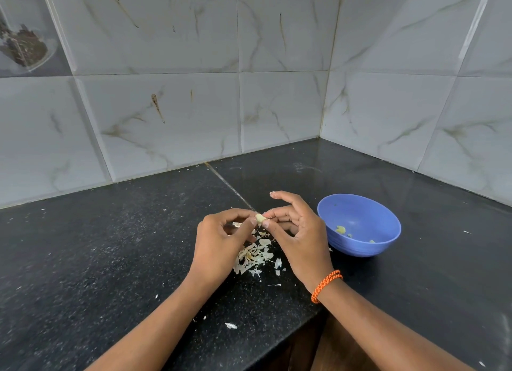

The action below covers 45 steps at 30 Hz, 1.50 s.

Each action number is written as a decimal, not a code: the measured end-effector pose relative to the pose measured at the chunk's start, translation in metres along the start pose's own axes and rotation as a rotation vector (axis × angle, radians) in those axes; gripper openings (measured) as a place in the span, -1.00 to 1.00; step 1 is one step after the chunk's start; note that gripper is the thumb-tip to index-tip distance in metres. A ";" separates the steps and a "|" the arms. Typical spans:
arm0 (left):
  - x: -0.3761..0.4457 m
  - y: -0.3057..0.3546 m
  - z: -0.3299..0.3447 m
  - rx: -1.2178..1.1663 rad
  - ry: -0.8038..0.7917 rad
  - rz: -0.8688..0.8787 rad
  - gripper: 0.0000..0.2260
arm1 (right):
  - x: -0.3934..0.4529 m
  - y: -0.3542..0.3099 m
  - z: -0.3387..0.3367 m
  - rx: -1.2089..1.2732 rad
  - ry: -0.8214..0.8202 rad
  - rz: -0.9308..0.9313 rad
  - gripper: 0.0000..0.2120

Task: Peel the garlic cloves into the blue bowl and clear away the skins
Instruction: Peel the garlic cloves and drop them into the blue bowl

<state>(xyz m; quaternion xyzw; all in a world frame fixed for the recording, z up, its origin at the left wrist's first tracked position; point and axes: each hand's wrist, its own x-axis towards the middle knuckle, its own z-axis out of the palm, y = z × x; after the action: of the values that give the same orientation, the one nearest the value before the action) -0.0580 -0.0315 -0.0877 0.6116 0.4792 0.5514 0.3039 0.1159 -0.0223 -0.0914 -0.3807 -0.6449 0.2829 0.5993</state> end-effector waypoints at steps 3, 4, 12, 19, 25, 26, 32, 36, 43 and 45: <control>-0.001 0.000 0.001 -0.049 0.001 -0.020 -0.93 | 0.000 0.000 0.000 -0.021 0.010 0.002 -0.55; 0.000 0.000 0.001 -0.057 0.008 -0.029 -0.92 | 0.000 0.000 0.000 -0.026 0.007 0.000 -0.56; 0.003 -0.007 0.002 -0.165 -0.001 -0.117 -0.93 | 0.000 0.003 0.000 -0.063 -0.009 -0.027 -0.66; 0.002 -0.006 0.001 -0.133 -0.013 -0.063 -0.91 | 0.000 0.009 0.001 -0.128 -0.035 -0.060 -0.80; 0.003 -0.005 0.002 -0.097 -0.024 -0.024 -0.81 | 0.000 0.011 0.002 -0.196 -0.060 -0.071 -0.78; 0.003 -0.006 0.001 -0.090 -0.024 -0.014 -0.80 | 0.000 0.011 0.002 -0.201 -0.061 -0.072 -0.79; 0.004 -0.005 0.000 -0.052 0.002 -0.002 -0.95 | -0.001 0.010 0.003 -0.243 -0.075 -0.103 -0.79; 0.006 -0.009 -0.002 0.019 0.031 0.016 -0.91 | -0.003 0.007 0.003 -0.330 -0.095 -0.179 -0.78; 0.010 -0.010 -0.005 0.170 0.099 0.060 -0.92 | 0.009 -0.024 0.000 -0.899 -0.123 -0.408 -0.84; 0.011 -0.013 -0.007 0.204 0.103 0.060 -0.91 | 0.021 -0.036 -0.007 -0.894 -0.110 -0.349 -0.84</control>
<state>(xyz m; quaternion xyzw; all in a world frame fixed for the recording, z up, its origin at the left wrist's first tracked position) -0.0691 -0.0174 -0.0939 0.6242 0.5292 0.5393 0.1987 0.1176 -0.0254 -0.0490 -0.4717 -0.7881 -0.1070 0.3806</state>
